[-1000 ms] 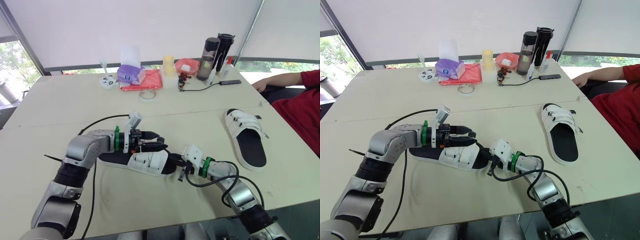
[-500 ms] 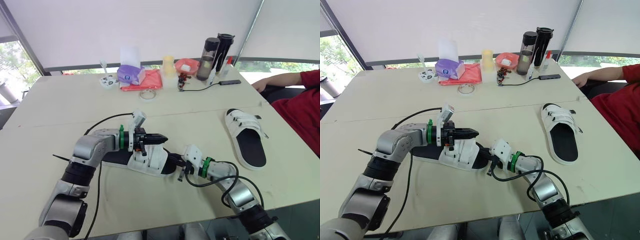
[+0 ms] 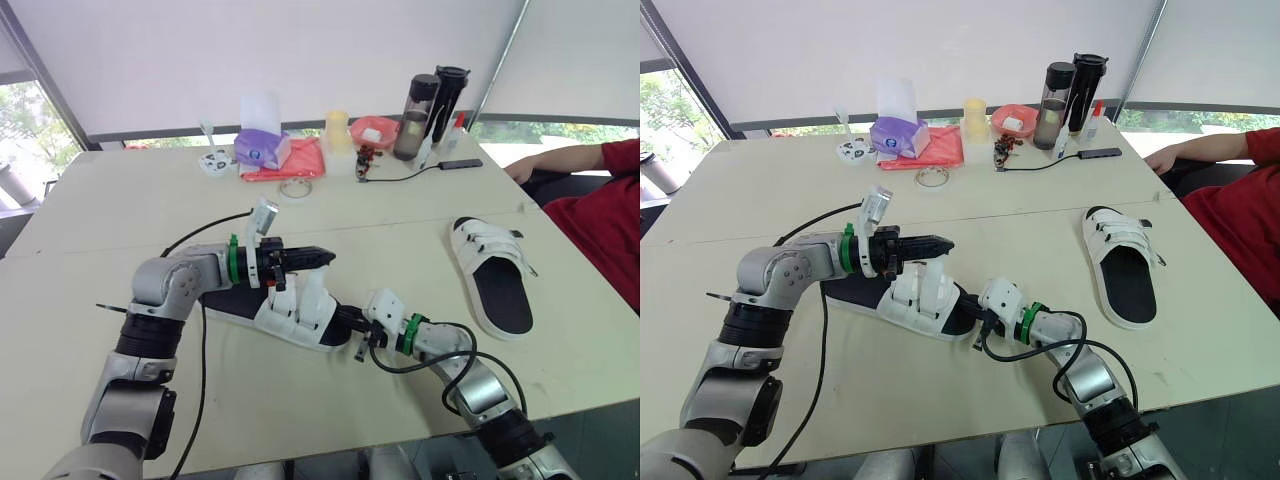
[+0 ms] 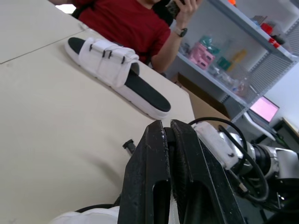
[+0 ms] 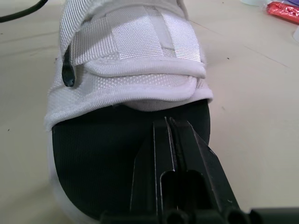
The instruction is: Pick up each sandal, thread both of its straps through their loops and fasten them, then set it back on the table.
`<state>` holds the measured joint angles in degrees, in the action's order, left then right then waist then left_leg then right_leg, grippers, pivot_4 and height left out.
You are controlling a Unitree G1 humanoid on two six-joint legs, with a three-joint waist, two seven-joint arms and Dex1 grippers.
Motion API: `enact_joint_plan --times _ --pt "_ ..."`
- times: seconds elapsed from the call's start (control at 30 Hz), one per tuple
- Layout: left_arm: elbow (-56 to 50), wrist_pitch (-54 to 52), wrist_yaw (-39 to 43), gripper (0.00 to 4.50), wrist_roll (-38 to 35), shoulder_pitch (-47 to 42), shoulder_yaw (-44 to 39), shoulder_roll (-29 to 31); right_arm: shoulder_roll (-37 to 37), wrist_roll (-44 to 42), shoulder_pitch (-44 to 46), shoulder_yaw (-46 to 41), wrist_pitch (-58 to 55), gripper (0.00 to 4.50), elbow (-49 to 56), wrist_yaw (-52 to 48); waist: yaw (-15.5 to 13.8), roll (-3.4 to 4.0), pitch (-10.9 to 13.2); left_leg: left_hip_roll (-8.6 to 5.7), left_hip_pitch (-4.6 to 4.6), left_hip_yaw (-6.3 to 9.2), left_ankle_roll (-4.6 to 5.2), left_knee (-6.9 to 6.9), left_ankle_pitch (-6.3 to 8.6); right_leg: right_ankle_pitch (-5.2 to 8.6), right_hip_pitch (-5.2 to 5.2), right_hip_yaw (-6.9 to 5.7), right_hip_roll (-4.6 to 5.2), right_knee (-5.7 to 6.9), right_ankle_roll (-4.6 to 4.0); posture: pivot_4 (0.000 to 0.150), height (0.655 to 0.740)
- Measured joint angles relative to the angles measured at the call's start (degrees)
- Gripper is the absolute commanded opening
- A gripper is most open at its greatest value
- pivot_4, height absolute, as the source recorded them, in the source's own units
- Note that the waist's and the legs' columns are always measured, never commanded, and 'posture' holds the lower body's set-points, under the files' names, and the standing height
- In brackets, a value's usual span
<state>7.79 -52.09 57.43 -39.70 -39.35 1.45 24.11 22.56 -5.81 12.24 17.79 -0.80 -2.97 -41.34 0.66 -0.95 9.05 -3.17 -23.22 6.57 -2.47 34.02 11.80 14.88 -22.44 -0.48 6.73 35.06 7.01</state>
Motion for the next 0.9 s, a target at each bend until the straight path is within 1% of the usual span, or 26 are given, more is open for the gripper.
enact_joint_plan --times 0.23,0.43,0.7,0.87,0.9 --pt "8.17 4.59 -0.71 0.06 5.53 -0.50 0.95 -1.11 0.00 0.07 -0.05 0.00 0.00 0.00 -0.01 0.12 -0.05 -0.03 0.01 -0.01 0.01 -0.01 0.00 0.01 0.00 -0.01 0.02 -0.01 -0.01 0.00 0.01 0.150 0.7400" --pt "14.56 14.94 1.49 0.06 14.46 -2.79 6.93 -1.64 0.04 0.44 -0.39 -0.11 0.02 0.00 -0.02 0.68 -0.13 -0.11 -0.10 -0.01 0.19 -0.03 -0.03 0.01 0.02 0.00 0.08 -0.01 0.03 -0.02 0.01 0.150 0.7400" --pt "21.43 26.28 5.83 0.06 21.00 -5.46 9.90 -3.04 0.04 0.62 -0.76 -0.25 0.02 0.00 -0.10 1.53 -0.13 -0.14 -0.29 0.02 0.13 0.06 -0.04 0.01 0.02 0.01 0.14 -0.06 0.09 -0.31 -0.01 0.150 0.7400" --pt "24.99 34.46 7.69 0.06 26.70 -7.08 13.48 -3.28 0.03 0.80 -1.05 -0.25 0.02 0.00 -0.39 1.89 -0.18 0.09 -0.76 0.03 0.10 0.10 -0.03 0.01 0.03 0.01 0.27 -0.08 0.07 -0.61 0.00 0.150 0.7400" --pt "25.91 36.25 8.03 0.35 27.98 -7.43 14.32 -3.28 0.00 0.81 -1.05 -0.25 0.02 0.00 -0.59 1.91 -0.21 0.11 -0.90 0.03 0.11 0.11 -0.03 0.01 0.03 0.01 0.30 -0.08 0.07 -0.65 0.00 0.150 0.7400"
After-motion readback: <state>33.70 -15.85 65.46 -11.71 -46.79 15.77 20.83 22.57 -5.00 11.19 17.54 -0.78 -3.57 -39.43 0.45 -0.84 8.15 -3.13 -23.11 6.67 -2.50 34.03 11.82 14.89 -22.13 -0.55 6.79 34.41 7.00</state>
